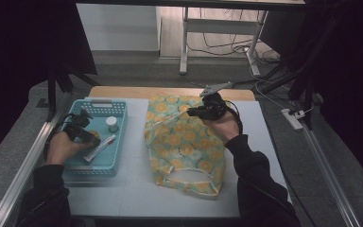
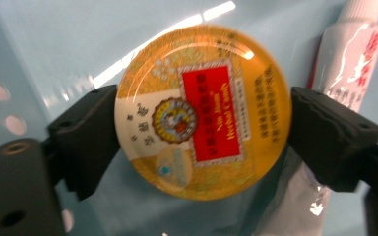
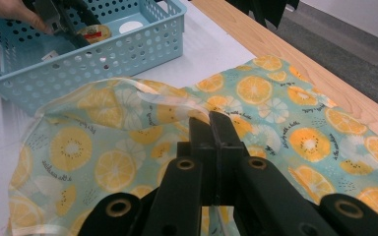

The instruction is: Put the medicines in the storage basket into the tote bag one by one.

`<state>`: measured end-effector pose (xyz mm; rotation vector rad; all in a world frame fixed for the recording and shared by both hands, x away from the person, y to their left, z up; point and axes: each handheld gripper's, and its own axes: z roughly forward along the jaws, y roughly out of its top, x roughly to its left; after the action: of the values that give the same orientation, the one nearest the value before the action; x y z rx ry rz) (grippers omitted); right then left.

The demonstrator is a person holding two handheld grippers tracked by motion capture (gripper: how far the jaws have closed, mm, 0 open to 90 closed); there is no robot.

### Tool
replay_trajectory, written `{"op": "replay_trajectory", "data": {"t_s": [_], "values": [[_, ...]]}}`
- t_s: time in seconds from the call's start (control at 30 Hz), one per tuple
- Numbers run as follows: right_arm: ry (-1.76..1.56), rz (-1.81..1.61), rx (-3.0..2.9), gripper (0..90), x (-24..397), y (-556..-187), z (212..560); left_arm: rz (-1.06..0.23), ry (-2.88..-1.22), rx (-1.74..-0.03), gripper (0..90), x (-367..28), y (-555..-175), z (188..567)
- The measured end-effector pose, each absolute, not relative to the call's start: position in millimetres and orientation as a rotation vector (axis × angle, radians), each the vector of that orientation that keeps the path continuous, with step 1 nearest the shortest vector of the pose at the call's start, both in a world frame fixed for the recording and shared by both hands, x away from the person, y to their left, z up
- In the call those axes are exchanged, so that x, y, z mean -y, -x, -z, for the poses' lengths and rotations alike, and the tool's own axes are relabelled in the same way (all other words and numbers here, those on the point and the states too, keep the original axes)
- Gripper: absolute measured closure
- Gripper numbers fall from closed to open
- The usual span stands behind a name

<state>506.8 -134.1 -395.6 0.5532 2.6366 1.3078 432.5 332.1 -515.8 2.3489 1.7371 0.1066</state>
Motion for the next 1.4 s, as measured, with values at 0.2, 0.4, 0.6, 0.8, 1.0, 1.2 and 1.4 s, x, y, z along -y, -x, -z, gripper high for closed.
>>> {"op": "replay_trajectory", "data": {"t_s": [0.2, 0.4, 0.6, 0.8, 1.0, 1.2, 1.4], "values": [[-0.554, -1.305, -2.637, 90.0, 135, -507, 397, -0.107, -2.315, -1.778, 20.7, -334, -432, 515], [-0.560, -1.310, -2.632, 90.0, 137, -508, 396, -0.114, -2.268, -1.755, 20.8, -337, -429, 508], [-0.564, -1.310, -2.630, 90.0, 137, -508, 396, -0.169, -2.239, -1.688, 20.8, -335, -423, 491], [-0.570, -1.314, -2.622, 90.0, 138, -508, 396, -0.203, -2.212, -1.583, 20.8, -323, -414, 473], [-0.576, -1.315, -2.616, 90.0, 139, -508, 395, -0.195, -2.184, -1.526, 20.8, -310, -408, 460], [-0.577, -1.318, -2.613, 90.0, 139, -508, 396, -0.188, -2.167, -1.453, 20.8, -295, -401, 446], [-0.580, -1.321, -2.610, 90.0, 139, -508, 396, -0.190, -2.149, -1.361, 20.8, -276, -393, 431]]}}
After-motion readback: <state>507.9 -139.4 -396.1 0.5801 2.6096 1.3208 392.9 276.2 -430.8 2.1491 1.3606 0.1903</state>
